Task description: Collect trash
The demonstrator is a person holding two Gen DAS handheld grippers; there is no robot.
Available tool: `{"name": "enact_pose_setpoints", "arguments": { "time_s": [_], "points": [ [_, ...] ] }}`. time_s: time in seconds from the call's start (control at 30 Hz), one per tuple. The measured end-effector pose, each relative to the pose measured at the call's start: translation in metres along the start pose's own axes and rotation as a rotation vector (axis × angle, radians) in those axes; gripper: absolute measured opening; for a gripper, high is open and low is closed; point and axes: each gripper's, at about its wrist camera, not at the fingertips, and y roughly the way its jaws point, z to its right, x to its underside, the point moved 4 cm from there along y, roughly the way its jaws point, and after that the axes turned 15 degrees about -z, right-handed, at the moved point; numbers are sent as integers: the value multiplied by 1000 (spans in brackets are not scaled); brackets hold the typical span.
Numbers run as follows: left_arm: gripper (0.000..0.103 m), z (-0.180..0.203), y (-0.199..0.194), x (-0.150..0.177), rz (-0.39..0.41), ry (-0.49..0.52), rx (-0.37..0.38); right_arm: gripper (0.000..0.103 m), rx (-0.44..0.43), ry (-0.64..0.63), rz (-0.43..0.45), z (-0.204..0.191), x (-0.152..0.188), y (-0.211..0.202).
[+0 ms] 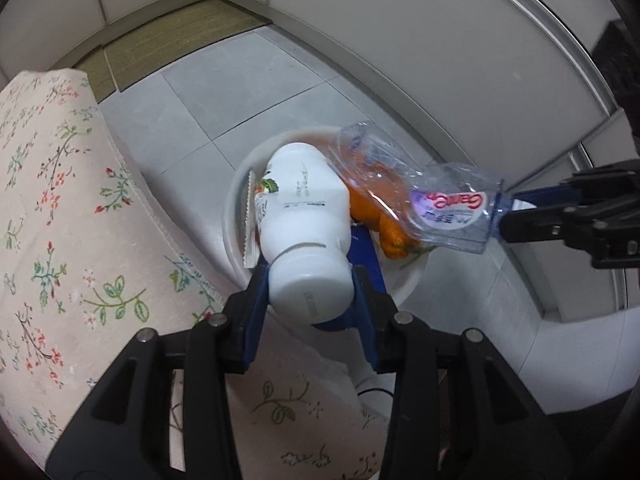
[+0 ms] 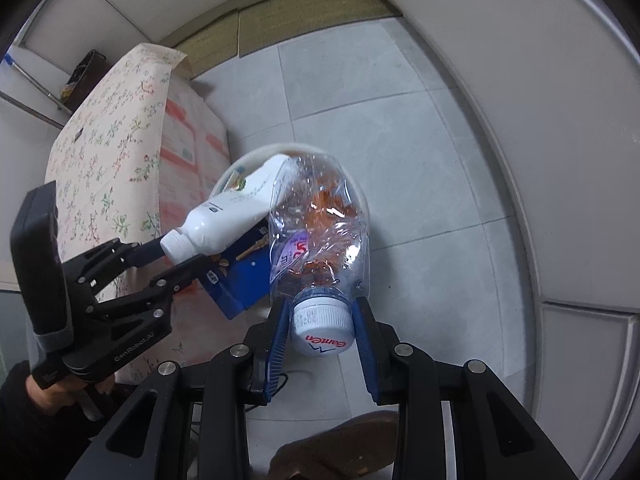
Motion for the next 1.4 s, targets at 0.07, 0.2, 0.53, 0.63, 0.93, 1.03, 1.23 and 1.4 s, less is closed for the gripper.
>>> {"name": "enact_pose_setpoints", "arguments": {
  "time_s": [0.07,0.2,0.53,0.63,0.93,1.03,1.23,1.4],
  "points": [
    [47,5,-4,3,-16,43,-8,33,-6,-1,-27,-2,1,10],
    [52,12,-11,7,-29,97,-24,33,-10,-6,-74,-7,1,27],
    [64,9,-31,20,-41,126,-30,34,-118,59,-100,-1,-5,49],
    [66,6,-38,22,-33,130,-23,34,-128,57,-108,0,-4,52],
    [67,-2,-48,21,-10,110,-20,44,-152,69,-79,-3,-9,42],
    [71,-4,-51,21,-3,101,-24,53,-149,88,-66,4,-11,38],
    [81,-9,-63,24,20,66,-10,64,-115,111,-19,11,-6,15],
    [94,-13,-87,39,35,16,-3,83,-76,134,30,11,10,-13]
  ]
}}
